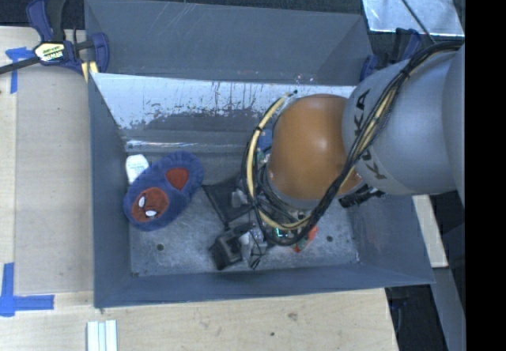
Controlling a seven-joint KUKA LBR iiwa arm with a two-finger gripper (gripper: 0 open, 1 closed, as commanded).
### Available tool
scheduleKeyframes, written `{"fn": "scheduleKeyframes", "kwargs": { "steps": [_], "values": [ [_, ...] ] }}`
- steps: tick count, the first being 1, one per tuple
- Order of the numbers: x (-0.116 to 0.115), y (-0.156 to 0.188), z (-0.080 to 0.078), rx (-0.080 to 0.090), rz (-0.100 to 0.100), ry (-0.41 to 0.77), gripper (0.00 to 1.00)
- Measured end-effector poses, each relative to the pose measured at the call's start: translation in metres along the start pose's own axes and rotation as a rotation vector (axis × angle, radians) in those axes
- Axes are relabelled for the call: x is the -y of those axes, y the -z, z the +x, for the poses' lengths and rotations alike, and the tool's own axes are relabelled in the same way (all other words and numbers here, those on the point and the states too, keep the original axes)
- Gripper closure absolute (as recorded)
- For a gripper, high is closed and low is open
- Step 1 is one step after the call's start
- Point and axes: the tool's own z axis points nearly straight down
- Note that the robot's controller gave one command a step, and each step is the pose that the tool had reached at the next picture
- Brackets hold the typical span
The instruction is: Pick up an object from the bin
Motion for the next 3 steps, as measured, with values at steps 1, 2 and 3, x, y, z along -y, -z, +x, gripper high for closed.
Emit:
{"fn": "scheduleKeyframes", "kwargs": {
  "steps": [1,2,3],
  "values": [
    [0.0054,-0.0283,-0.0336,0.011,0.002,-0.063,0.00],
    [0.0064,-0.0287,-0.0312,-0.010,0.006,-0.064,1.00],
    [0.0057,-0.0267,-0.0343,0.005,0.003,-0.075,1.00]
  ]
}}
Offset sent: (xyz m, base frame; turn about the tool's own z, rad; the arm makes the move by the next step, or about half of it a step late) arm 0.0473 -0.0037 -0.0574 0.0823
